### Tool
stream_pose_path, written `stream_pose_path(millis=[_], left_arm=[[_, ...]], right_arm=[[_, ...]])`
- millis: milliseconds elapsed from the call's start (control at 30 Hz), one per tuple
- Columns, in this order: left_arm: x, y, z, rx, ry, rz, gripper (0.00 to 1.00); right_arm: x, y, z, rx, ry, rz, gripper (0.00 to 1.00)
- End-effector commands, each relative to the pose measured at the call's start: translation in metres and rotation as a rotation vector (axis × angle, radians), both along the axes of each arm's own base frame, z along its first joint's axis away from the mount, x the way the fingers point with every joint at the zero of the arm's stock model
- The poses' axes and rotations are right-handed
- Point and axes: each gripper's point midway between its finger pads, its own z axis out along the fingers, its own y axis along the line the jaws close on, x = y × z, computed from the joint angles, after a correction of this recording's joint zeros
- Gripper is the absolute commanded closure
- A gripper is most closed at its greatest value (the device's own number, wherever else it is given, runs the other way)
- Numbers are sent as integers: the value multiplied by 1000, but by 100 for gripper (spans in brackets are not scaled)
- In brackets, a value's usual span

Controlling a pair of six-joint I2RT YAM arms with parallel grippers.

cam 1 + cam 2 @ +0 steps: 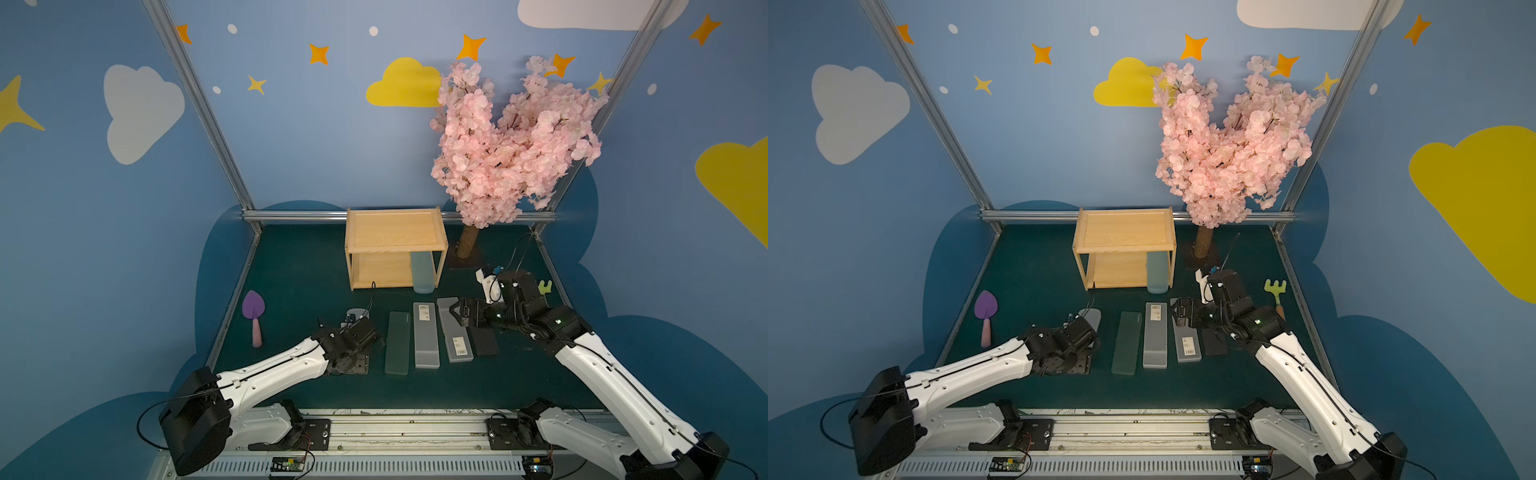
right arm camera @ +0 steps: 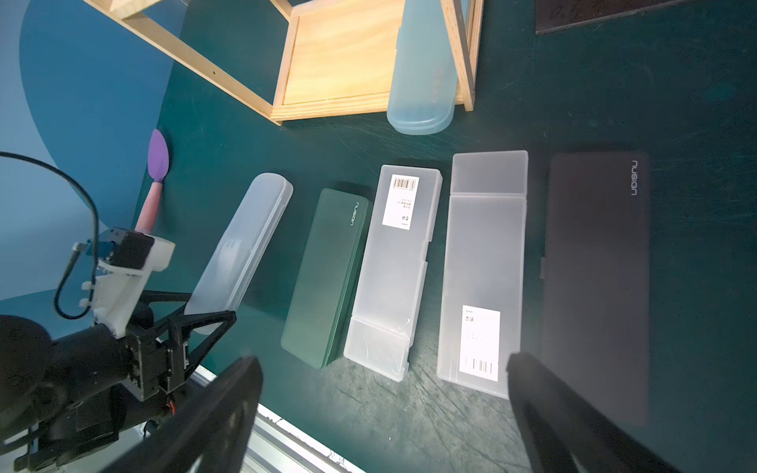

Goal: Remove the pencil cases from the shelf
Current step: Place the pencil case at the center of the board.

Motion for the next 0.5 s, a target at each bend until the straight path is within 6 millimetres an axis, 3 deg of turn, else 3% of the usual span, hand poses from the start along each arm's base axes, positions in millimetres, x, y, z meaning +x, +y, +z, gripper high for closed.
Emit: stream_pose_path(millis=[0, 467], left_arm=[[2, -7, 1, -44, -7, 41, 39], [4, -27, -13, -69, 45, -1, 36]], right_arm=[[4, 2, 4, 2, -20, -4, 2], [6, 3, -2, -13, -12, -5, 2]])
